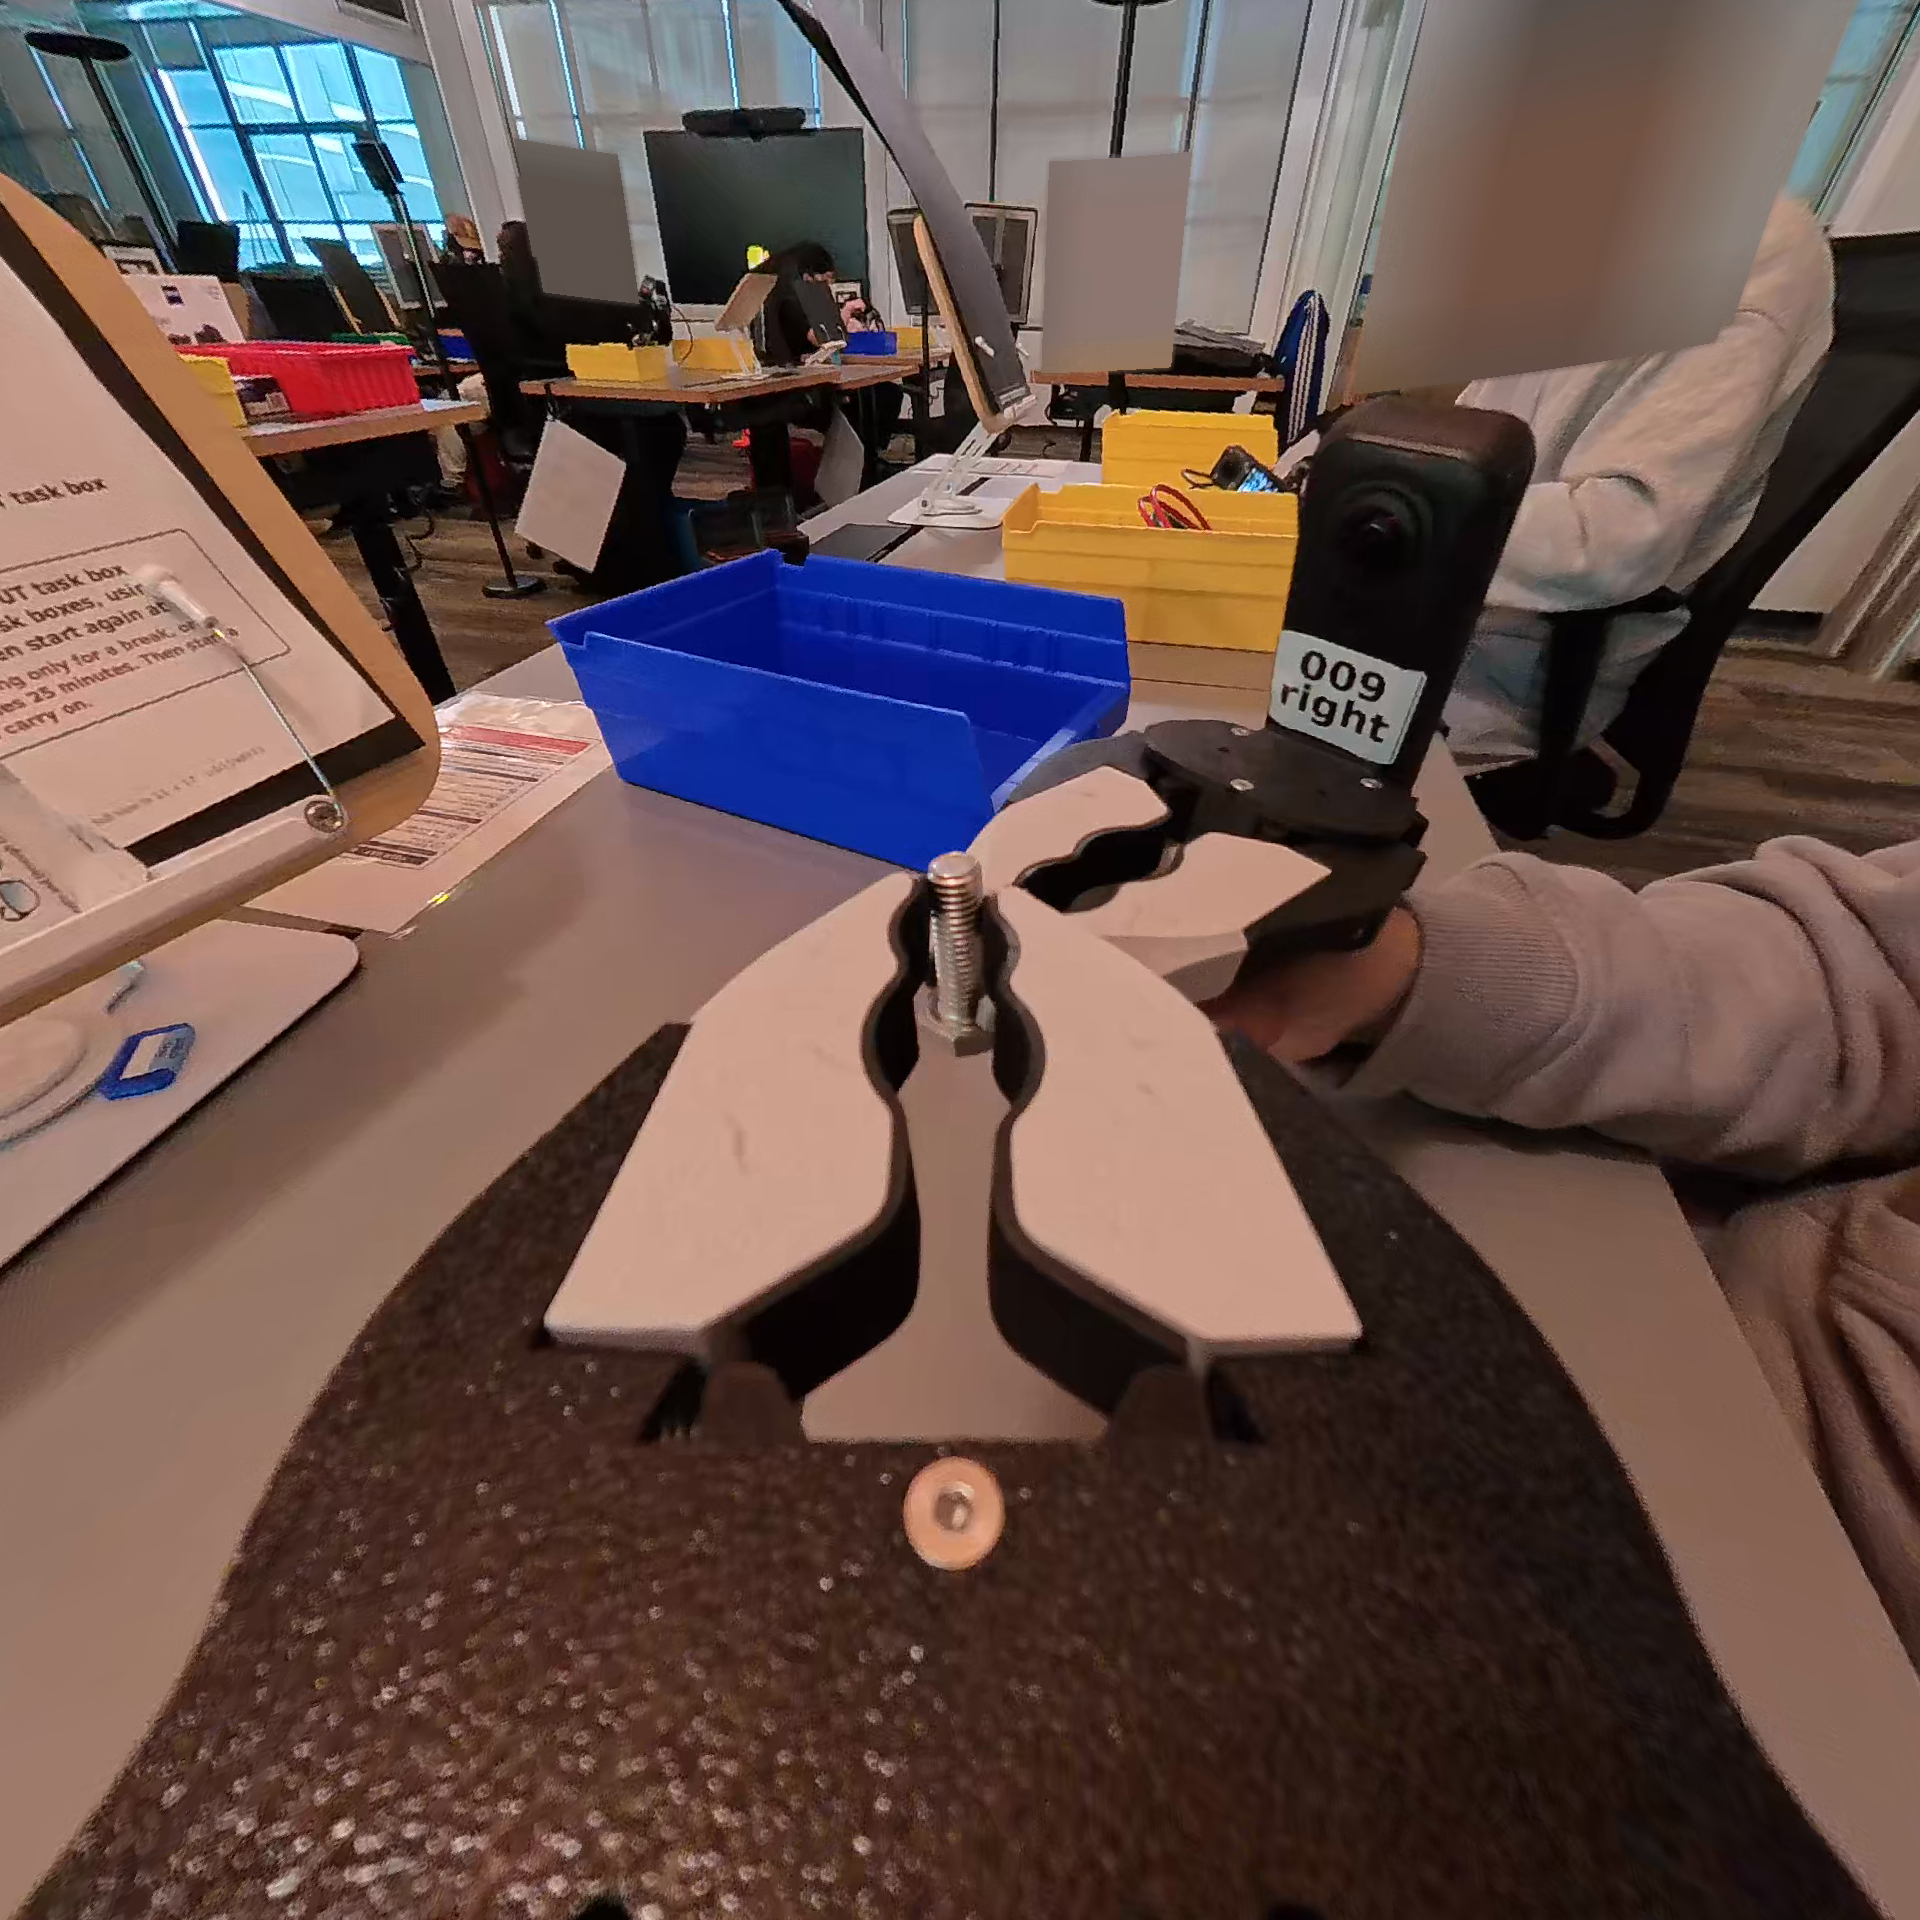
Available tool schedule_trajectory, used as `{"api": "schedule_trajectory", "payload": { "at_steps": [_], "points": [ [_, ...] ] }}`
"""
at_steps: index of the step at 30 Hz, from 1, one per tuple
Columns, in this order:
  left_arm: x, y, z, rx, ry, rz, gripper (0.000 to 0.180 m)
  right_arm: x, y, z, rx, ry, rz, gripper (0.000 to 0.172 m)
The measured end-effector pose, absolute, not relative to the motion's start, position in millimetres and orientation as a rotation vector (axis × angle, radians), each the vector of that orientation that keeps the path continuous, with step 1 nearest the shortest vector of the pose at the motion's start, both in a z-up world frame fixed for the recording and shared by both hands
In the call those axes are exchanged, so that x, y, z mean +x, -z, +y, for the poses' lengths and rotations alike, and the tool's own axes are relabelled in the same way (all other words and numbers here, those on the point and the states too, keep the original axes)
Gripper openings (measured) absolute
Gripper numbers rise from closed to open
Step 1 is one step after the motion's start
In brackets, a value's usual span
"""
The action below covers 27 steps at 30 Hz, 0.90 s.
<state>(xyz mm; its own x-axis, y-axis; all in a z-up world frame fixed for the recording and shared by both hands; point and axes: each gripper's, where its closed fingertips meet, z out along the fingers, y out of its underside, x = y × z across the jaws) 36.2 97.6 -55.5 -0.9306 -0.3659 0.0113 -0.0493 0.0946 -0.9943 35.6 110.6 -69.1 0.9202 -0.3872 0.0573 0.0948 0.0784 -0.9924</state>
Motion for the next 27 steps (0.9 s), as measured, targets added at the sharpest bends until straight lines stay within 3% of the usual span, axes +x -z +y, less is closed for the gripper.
{"api": "schedule_trajectory", "payload": {
  "at_steps": [21, 27],
  "points": [
    [37.6, 60.4, 101.3, -0.47, 1.924, 2.103, 0.01, 36.2, 75.3, 110.3, -1.456, 0.239, 0.269, 0.009],
    [42.7, 49.2, 122.5, -0.547, 1.827, 2.024, 0.025, 38.4, 73.7, 106.6, -1.443, 0.248, 0.28, 0.009]
  ]
}}
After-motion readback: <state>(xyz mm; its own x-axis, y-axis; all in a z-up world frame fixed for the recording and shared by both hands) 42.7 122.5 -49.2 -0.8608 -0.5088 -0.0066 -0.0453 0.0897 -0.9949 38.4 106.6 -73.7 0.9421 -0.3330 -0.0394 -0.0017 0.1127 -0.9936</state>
